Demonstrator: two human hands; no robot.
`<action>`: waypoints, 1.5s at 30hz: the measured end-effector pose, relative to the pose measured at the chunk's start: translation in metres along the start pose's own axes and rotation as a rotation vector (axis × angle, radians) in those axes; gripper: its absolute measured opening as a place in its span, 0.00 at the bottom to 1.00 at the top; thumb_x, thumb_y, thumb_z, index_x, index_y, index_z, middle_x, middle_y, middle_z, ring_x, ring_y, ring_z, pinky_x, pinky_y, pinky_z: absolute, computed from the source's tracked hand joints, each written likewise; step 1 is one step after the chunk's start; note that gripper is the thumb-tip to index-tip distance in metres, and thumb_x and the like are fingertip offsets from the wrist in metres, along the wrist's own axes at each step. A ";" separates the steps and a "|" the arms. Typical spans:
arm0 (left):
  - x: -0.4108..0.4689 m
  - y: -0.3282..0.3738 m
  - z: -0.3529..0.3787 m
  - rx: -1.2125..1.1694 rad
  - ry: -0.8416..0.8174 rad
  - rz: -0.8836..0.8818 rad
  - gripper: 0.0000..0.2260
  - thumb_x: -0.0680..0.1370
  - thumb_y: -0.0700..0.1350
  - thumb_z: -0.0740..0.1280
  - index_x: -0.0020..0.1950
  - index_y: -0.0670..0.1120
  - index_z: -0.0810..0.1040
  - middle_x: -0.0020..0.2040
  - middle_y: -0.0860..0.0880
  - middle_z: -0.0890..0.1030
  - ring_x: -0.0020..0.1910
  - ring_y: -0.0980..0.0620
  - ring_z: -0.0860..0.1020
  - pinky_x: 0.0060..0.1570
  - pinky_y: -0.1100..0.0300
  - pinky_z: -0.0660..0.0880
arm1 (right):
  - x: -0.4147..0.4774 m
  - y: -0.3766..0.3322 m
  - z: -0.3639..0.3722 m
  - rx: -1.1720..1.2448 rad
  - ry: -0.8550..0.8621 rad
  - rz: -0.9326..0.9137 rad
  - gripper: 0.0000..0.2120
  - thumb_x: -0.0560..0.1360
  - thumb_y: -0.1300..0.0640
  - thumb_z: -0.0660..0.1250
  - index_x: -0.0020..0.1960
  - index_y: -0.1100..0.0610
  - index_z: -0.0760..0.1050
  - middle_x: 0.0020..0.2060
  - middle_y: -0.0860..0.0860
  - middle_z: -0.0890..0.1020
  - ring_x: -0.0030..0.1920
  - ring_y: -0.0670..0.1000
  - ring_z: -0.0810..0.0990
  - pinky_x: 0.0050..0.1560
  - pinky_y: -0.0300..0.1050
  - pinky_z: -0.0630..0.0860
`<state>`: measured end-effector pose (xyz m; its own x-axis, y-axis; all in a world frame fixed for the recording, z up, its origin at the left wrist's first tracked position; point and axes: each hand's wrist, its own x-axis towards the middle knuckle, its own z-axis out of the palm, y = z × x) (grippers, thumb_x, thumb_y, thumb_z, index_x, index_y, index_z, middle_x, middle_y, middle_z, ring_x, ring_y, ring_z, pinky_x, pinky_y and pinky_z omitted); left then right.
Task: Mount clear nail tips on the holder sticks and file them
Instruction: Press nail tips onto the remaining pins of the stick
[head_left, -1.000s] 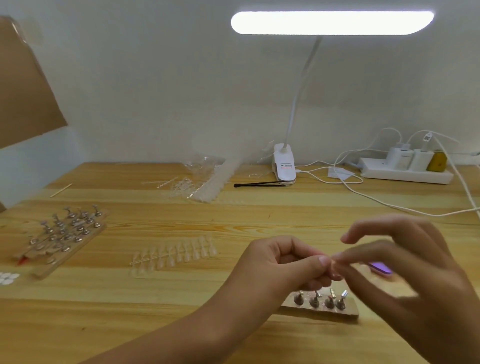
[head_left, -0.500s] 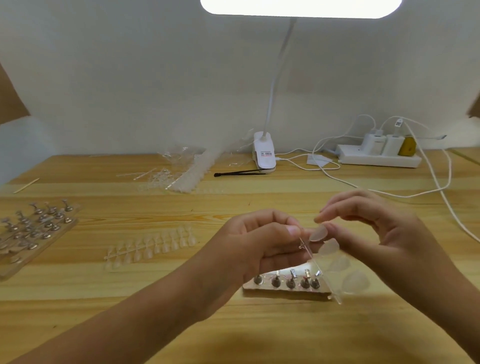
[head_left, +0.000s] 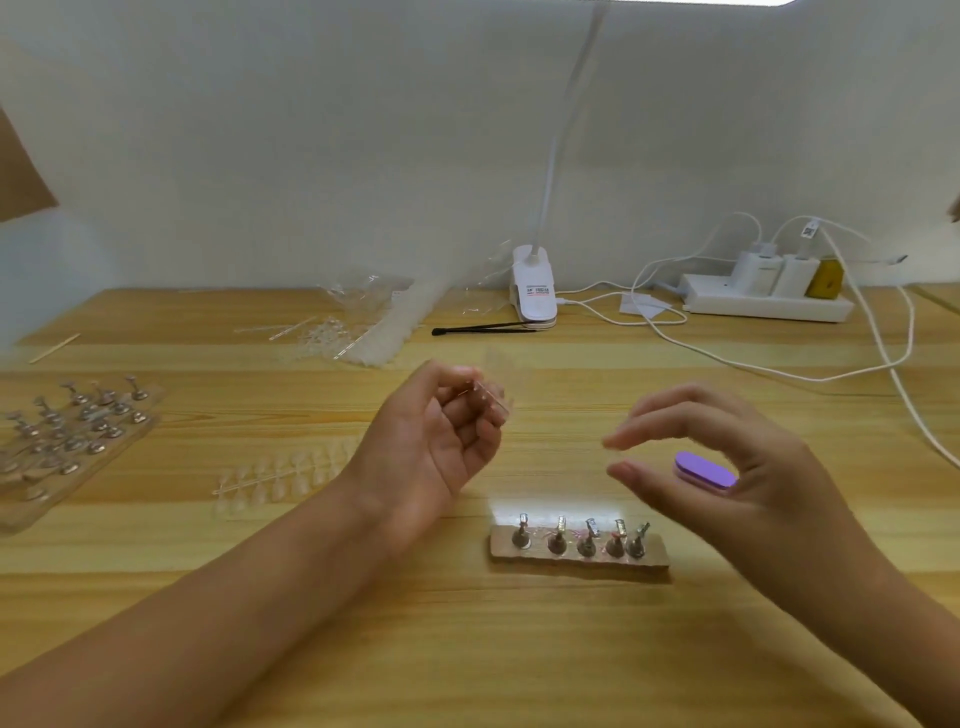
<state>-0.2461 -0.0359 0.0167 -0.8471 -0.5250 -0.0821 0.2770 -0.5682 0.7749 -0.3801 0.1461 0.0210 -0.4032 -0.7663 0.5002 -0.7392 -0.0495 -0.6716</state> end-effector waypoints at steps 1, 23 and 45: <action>0.002 -0.002 -0.003 -0.046 0.024 -0.013 0.05 0.70 0.44 0.69 0.35 0.44 0.78 0.35 0.49 0.76 0.32 0.55 0.75 0.33 0.67 0.77 | -0.001 0.000 0.006 -0.010 -0.033 -0.005 0.08 0.68 0.41 0.71 0.44 0.42 0.82 0.48 0.39 0.80 0.57 0.45 0.77 0.53 0.34 0.72; 0.009 -0.018 -0.012 -0.072 -0.009 -0.051 0.06 0.70 0.44 0.71 0.45 0.44 0.78 0.37 0.49 0.80 0.35 0.55 0.79 0.37 0.66 0.78 | -0.004 0.005 0.050 -0.172 -0.173 -0.114 0.10 0.71 0.47 0.69 0.47 0.50 0.84 0.47 0.41 0.79 0.53 0.44 0.76 0.55 0.41 0.70; -0.015 -0.034 0.001 0.487 -0.020 0.296 0.06 0.76 0.44 0.71 0.49 0.43 0.79 0.47 0.48 0.87 0.50 0.53 0.84 0.49 0.68 0.77 | 0.016 -0.012 0.019 -0.239 0.180 -0.176 0.16 0.72 0.42 0.66 0.59 0.43 0.75 0.56 0.40 0.72 0.60 0.47 0.69 0.62 0.40 0.65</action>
<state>-0.2429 -0.0086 -0.0077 -0.7750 -0.6025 0.1907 0.2667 -0.0382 0.9630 -0.3675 0.1222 0.0267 -0.3309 -0.6326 0.7002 -0.9029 -0.0034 -0.4298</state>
